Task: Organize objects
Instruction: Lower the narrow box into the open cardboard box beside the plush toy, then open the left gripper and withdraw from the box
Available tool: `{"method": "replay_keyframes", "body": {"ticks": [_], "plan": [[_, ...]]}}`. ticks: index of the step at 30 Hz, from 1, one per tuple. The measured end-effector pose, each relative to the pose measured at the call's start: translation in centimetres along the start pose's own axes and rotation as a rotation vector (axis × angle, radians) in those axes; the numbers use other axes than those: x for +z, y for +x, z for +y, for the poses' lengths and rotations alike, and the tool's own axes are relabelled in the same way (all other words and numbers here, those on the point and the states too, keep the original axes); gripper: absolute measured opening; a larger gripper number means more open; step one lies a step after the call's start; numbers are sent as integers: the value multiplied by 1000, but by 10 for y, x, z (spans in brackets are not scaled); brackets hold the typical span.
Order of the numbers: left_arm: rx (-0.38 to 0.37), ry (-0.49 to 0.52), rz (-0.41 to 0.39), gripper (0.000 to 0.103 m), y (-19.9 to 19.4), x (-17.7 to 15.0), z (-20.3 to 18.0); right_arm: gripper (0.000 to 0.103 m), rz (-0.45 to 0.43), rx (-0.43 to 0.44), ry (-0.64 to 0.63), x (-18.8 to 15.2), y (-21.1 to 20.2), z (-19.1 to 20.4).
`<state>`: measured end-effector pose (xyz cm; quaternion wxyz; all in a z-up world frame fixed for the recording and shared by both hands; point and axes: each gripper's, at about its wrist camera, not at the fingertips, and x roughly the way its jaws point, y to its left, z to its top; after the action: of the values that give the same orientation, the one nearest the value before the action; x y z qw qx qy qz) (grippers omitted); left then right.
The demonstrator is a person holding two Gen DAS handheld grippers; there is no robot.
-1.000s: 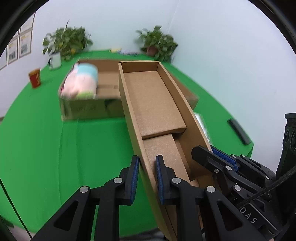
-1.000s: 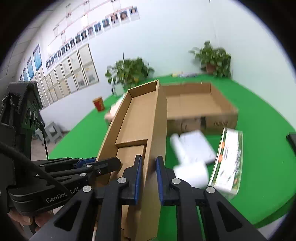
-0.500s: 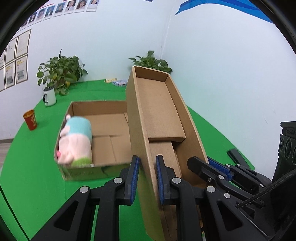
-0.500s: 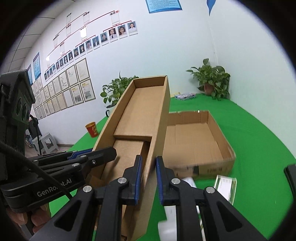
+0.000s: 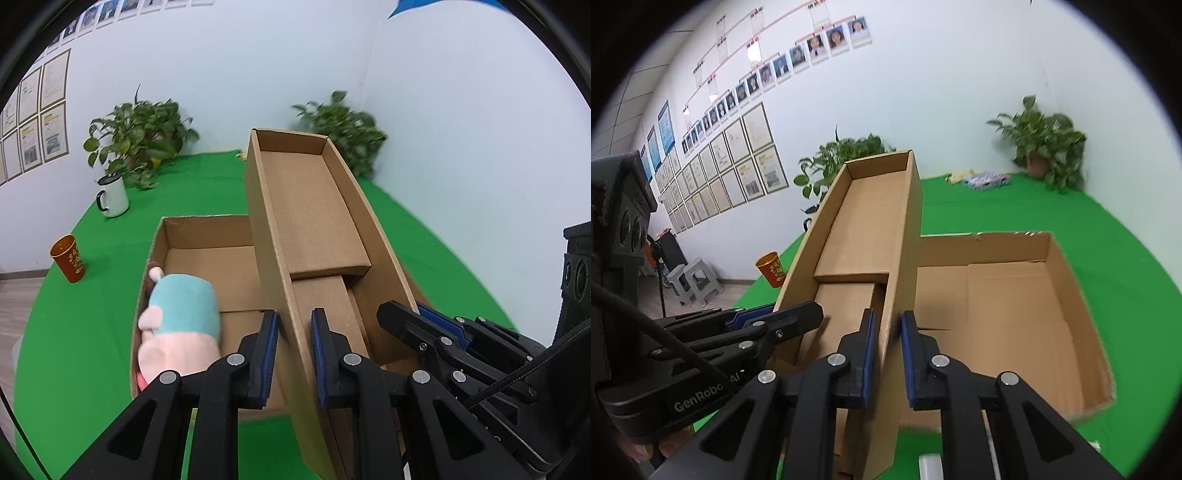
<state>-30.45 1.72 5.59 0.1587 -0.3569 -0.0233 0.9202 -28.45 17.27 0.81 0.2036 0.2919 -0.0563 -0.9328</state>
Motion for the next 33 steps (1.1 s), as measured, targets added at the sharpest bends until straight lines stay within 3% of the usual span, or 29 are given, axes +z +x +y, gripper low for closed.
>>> {"method": "replay_keyframes", "body": {"ticks": [7,13,20,23,26,27,30,33], "plan": [[85,-19,140,14,92,12,31,12,113,49,102,-10,83,-23],[128,-32,271,12,154,-21,54,13,250,26,159,-47,123,-25],[137,-13,265,13,147,-38,57,21,296,56,188,-53,127,-28],[134,-17,237,15,122,-42,58,44,270,58,159,-52,111,-29],[128,-25,183,31,92,-48,60,70,171,36,141,-49,74,-33],[132,-30,154,44,79,-52,60,83,120,33,127,-53,52,-35],[147,-30,66,61,46,-65,56,86,46,17,118,-72,5,-39],[158,-39,-16,80,17,-88,43,87,51,13,159,-102,-34,-46]]}}
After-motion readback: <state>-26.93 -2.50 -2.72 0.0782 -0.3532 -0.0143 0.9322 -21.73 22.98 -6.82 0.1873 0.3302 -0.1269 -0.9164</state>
